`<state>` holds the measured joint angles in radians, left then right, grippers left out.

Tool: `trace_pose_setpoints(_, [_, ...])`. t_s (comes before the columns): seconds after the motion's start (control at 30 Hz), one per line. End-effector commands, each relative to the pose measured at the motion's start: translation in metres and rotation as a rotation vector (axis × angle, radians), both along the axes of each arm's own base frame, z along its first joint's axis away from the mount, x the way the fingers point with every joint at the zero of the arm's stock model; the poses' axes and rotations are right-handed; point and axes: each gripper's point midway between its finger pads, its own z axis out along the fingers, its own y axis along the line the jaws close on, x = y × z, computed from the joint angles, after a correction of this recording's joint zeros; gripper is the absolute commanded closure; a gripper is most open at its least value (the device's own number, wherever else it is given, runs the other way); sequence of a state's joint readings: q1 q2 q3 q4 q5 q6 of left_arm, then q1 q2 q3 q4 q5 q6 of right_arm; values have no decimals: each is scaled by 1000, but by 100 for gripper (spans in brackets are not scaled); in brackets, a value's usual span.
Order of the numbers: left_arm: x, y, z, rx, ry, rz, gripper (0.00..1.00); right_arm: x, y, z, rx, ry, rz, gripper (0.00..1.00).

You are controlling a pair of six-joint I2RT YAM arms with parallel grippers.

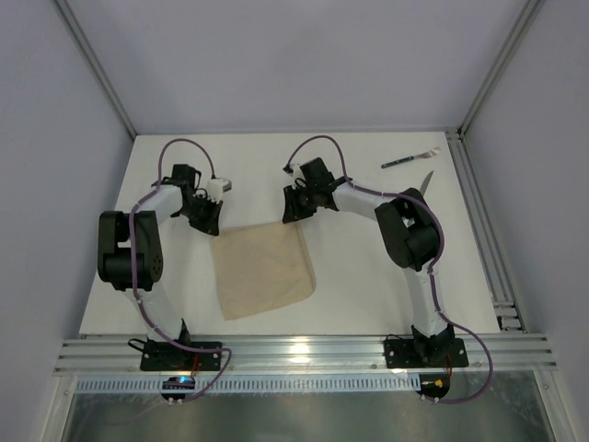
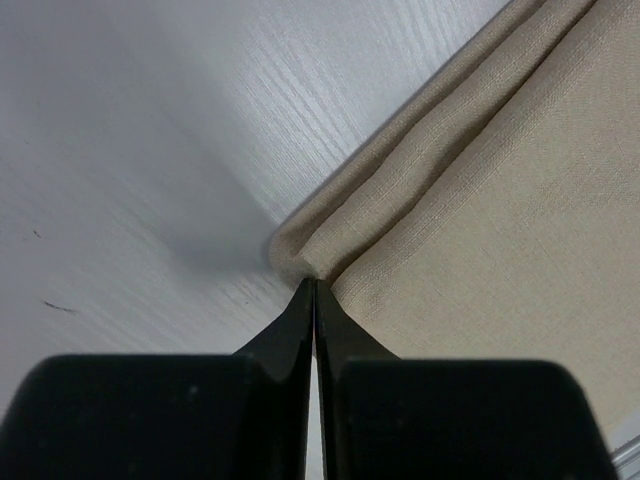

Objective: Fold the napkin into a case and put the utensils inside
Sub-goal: Smooth out the lower triangle-folded napkin at the center of the board.

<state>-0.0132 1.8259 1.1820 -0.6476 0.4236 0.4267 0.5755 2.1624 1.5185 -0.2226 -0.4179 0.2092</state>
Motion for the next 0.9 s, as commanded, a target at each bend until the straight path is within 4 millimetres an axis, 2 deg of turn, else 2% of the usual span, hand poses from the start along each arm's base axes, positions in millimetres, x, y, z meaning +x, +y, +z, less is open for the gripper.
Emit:
trace_pose_setpoints(0.0, [-3,-4,1,-18,-1,-13,100,3,-1,1,-35,-12,0,71])
trace_pose_setpoints(0.03, [-3,-5,1,-21,-3,-14,100,2,-2,1,-39,-10,6,78])
trace_pose_setpoints(0.13, [-1,-4,4,-20,-14,-9,100,-5,-7,-2,-59,-15,27,90])
trace_pose_setpoints(0.2, [0,-5,5,-20,-20,-11,100,-6,-9,1,-63,-27,33,96])
trace_pose_setpoints(0.33, [-1,-3,3,-11,-18,-14,100,-7,-13,7,-63,-47,28,96])
trace_pose_setpoints(0.53, [-2,1,1,14,-31,-24,100,-4,-20,32,-56,-117,-9,96])
trace_pose_setpoints(0.8, [1,-7,9,-29,-58,-47,100,-12,-23,40,-47,-128,17,96])
trace_pose_setpoints(0.87, [5,-13,17,-62,-92,-65,92,-13,-22,37,-50,-124,29,96])
